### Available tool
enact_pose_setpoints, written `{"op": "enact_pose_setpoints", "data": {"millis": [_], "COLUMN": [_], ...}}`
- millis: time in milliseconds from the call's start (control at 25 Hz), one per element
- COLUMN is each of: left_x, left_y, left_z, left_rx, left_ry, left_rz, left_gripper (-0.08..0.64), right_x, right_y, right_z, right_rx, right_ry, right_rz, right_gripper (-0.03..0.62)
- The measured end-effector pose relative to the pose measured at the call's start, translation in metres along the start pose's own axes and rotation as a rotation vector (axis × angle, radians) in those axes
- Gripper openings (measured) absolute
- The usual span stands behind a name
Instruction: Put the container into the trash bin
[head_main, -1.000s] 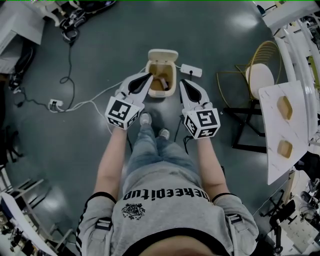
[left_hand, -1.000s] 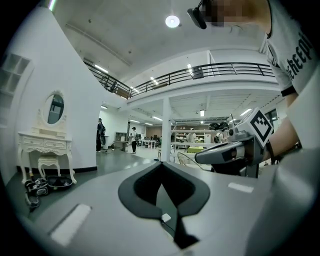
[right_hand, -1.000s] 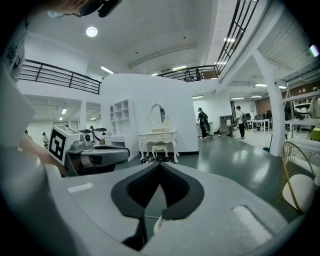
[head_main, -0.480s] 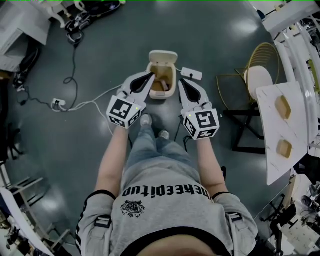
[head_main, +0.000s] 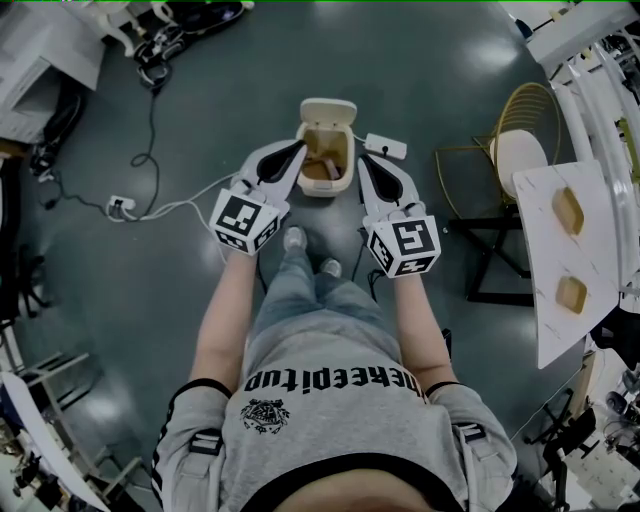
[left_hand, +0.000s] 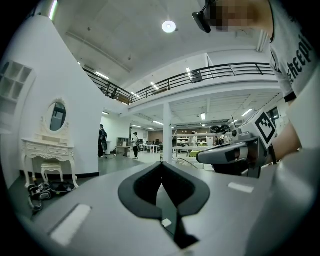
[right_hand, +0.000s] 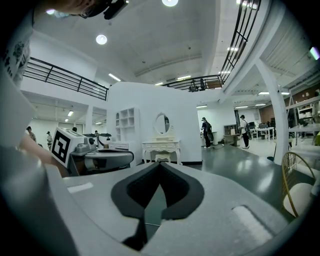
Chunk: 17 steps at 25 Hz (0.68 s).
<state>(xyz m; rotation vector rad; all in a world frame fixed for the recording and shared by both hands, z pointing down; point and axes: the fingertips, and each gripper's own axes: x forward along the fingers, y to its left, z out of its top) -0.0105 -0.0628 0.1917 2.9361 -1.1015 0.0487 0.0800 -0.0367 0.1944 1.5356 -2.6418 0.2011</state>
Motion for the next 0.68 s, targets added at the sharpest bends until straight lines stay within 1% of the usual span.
{"op": "enact_pose_setpoints", "data": {"millis": [680], "left_x": [0.0034], "left_y": [-0.0025], "left_z": [0.0063], "left_rx": [0.005], "left_ry": [0.0], "left_rz": [0.0], "left_gripper": [0.012], "right_x": [-0.0011], "right_y": [-0.0042], "right_z": [0.0061], "right_rx": [0.01], "right_ry": [-0.015], "right_rz": [-0.002], "right_gripper": [0.002]}}
